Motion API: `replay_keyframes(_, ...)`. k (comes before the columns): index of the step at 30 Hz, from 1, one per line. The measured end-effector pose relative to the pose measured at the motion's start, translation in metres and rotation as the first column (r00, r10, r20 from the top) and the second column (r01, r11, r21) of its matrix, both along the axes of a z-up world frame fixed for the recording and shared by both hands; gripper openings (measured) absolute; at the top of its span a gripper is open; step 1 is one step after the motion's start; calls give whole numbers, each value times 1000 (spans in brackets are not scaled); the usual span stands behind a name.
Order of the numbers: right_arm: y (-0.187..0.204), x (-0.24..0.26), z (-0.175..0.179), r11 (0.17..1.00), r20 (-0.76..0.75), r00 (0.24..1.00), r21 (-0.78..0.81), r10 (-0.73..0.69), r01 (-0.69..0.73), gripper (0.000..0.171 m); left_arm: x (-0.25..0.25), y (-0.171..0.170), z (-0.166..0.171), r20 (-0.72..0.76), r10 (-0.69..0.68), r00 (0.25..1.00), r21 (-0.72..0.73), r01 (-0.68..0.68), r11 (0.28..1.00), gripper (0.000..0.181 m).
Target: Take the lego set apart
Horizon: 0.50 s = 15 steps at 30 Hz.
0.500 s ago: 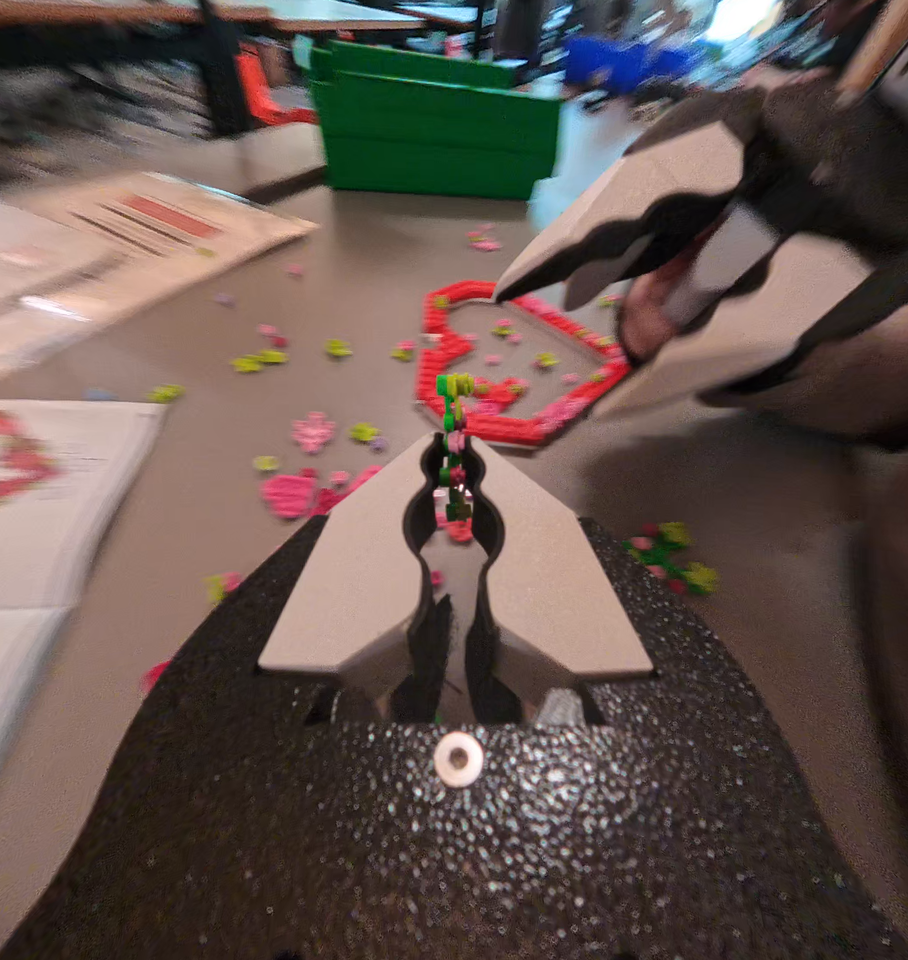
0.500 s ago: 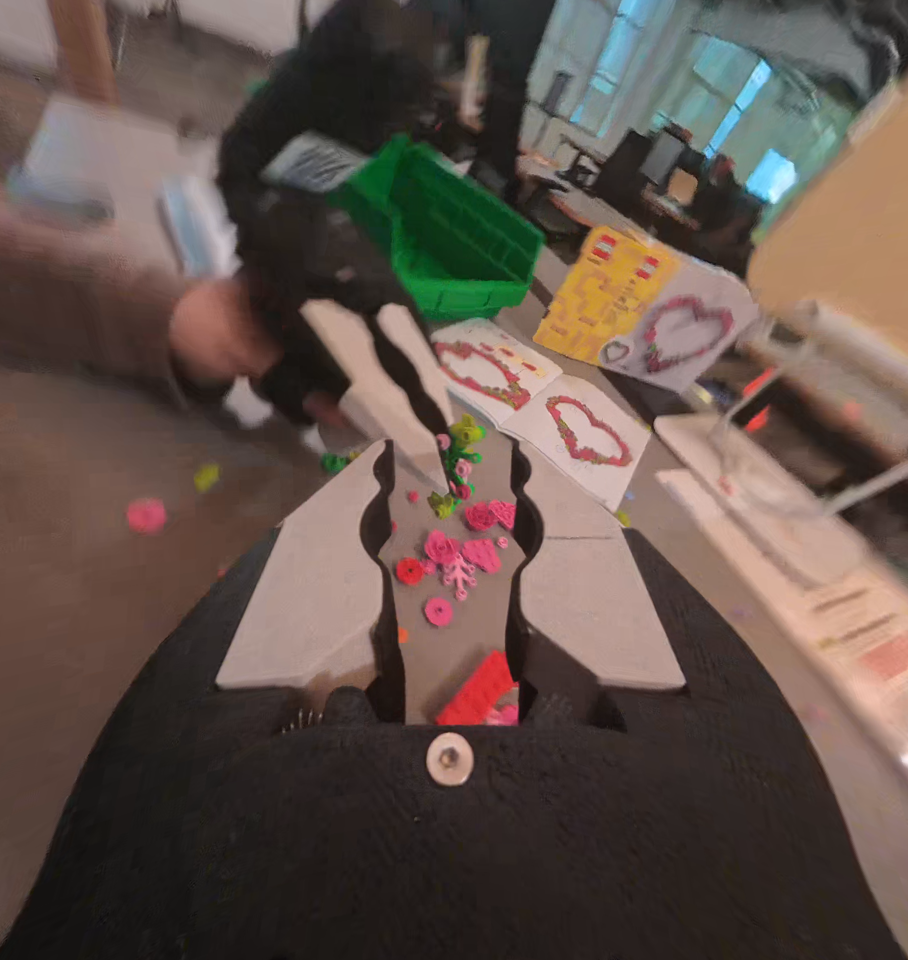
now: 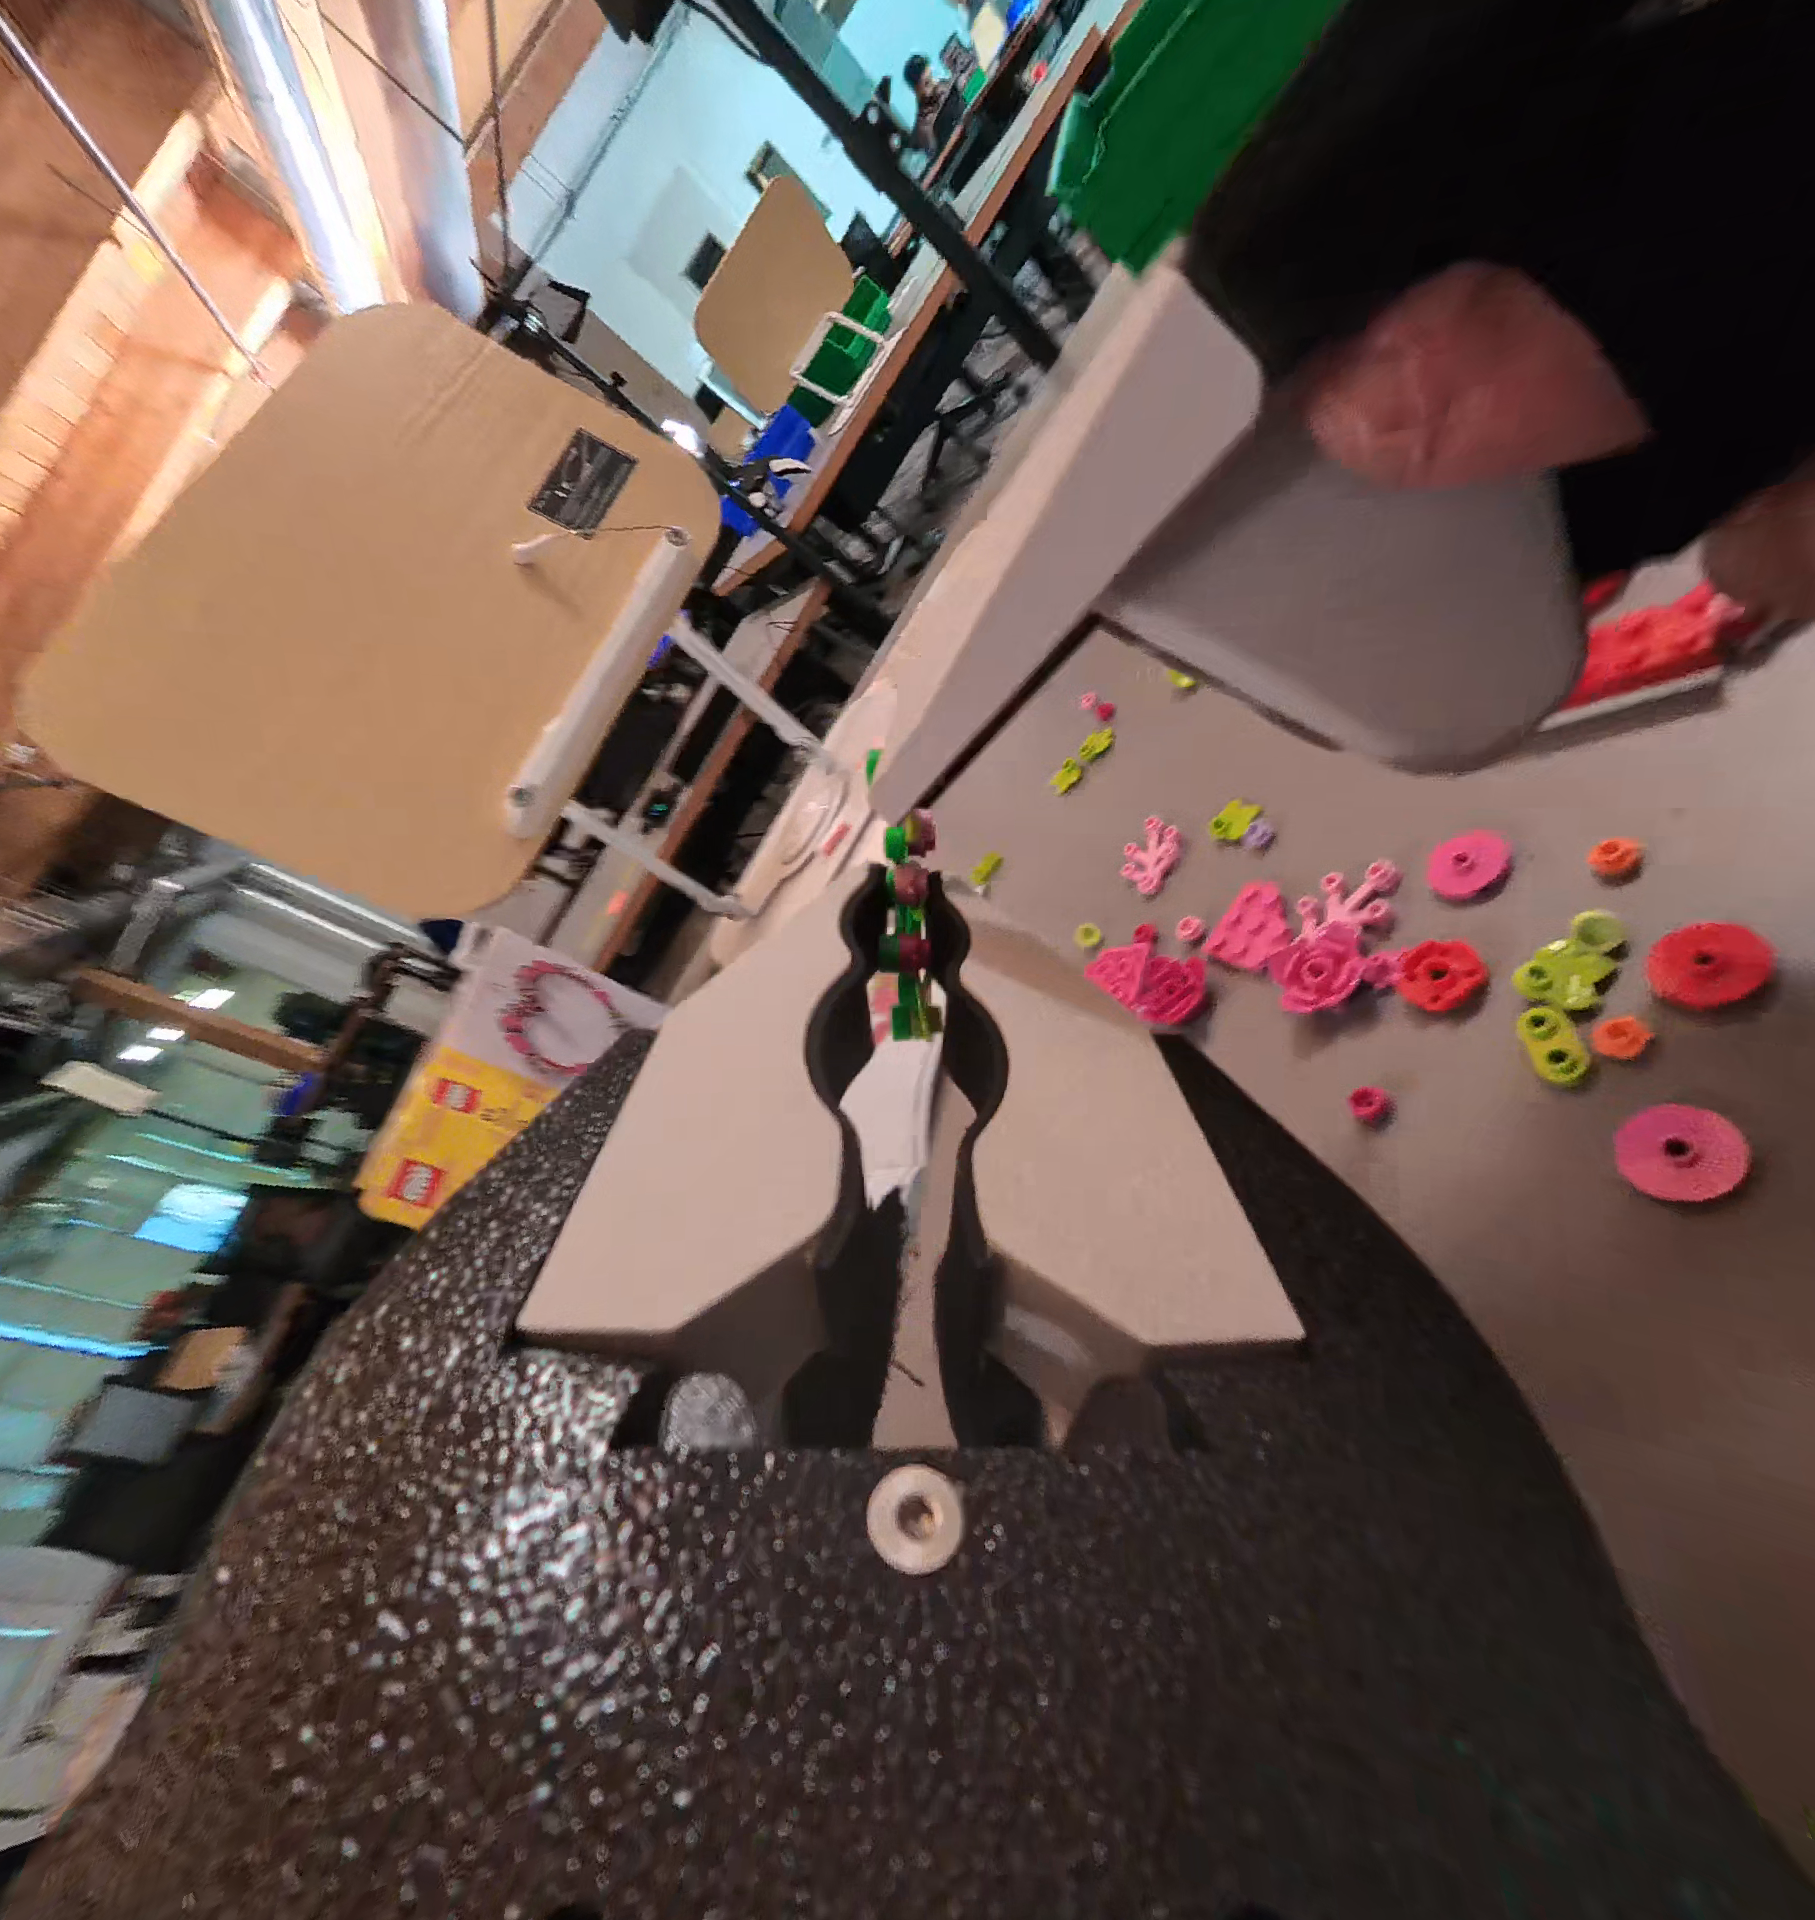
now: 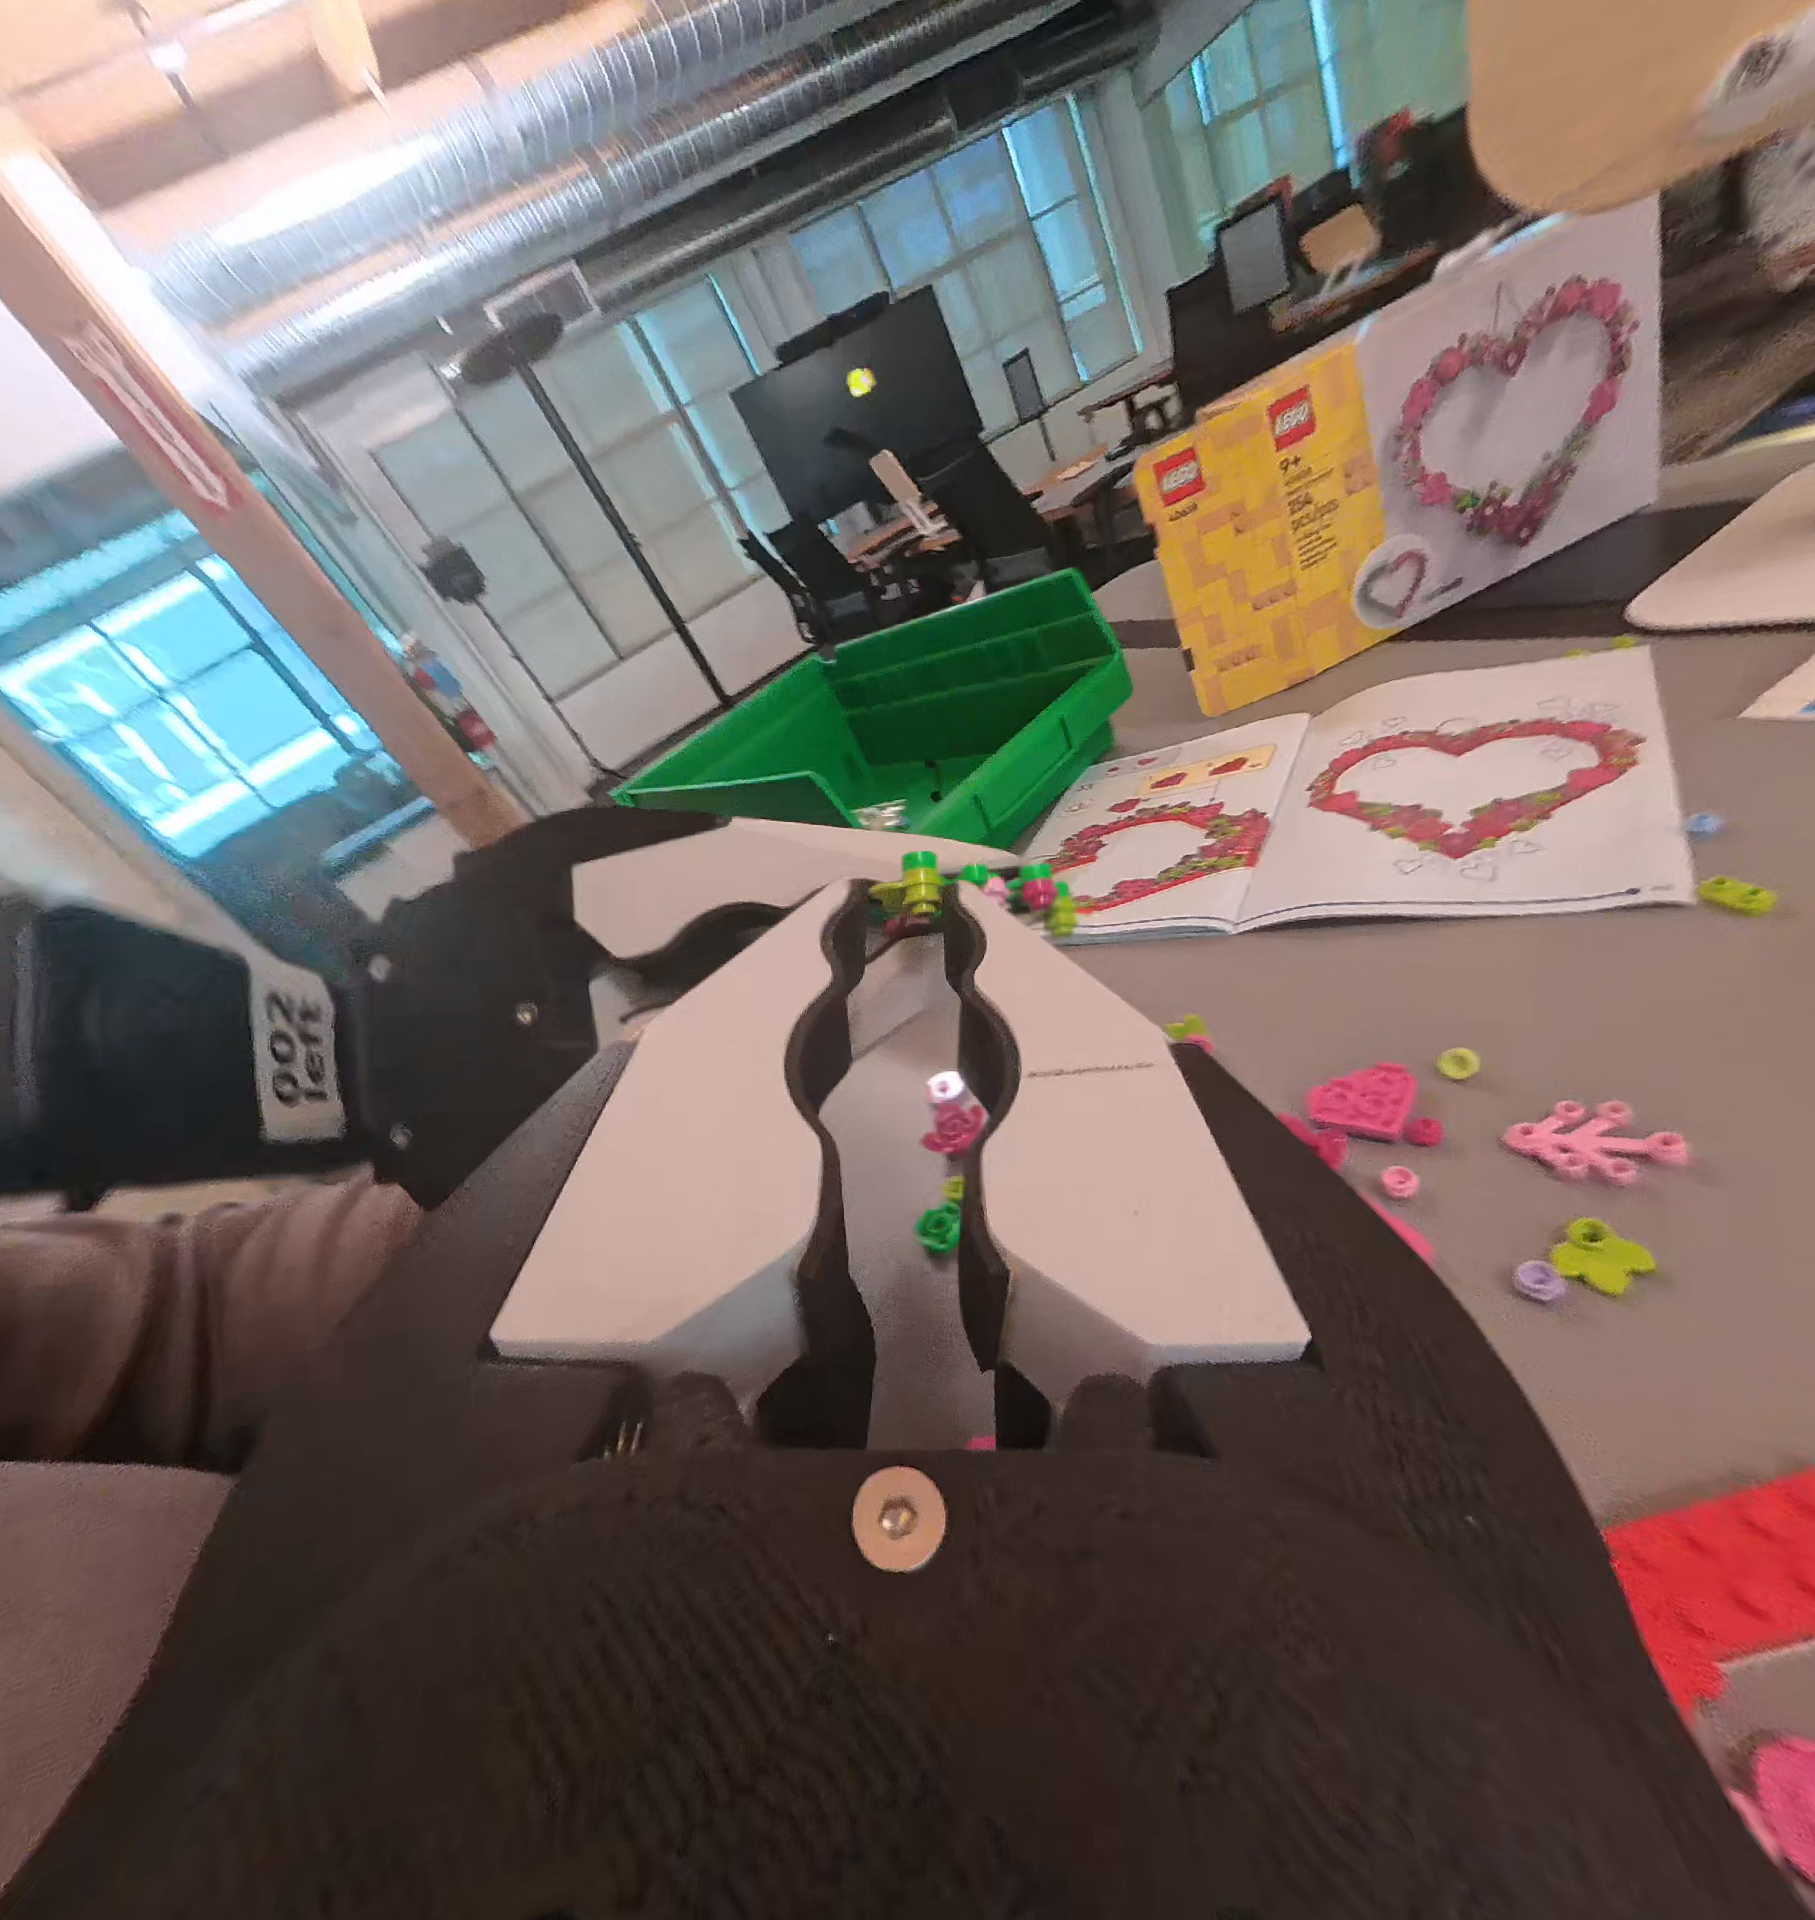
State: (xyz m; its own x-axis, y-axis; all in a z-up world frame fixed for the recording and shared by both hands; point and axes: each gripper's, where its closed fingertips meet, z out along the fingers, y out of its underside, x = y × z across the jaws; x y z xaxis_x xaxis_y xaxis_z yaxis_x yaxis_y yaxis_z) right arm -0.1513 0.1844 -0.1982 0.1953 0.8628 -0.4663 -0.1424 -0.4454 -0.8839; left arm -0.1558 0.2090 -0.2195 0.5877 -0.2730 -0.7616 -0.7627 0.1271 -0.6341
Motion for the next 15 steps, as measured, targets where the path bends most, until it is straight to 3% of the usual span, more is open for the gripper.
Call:
replay_keyframes(4, -1, -2, -8, 989, -44, 997, -137, 57, -62, 18, 1, 0, -2, -161, 42, 986, 77, -30, 997, 3)
replay_keyframes(8, -1, -1, -12, 980, -54, 995, -176, 85, -93, 12, 3, 0, -5, -167, 31, 985, 64, -20, 998, 3)
replay_keyframes(15, 0, 13, -26, 971, 278, 951, 153, 135, -182, 12, -13, 4, -7, -59, -11, 998, -28, 10, 1000, 4)
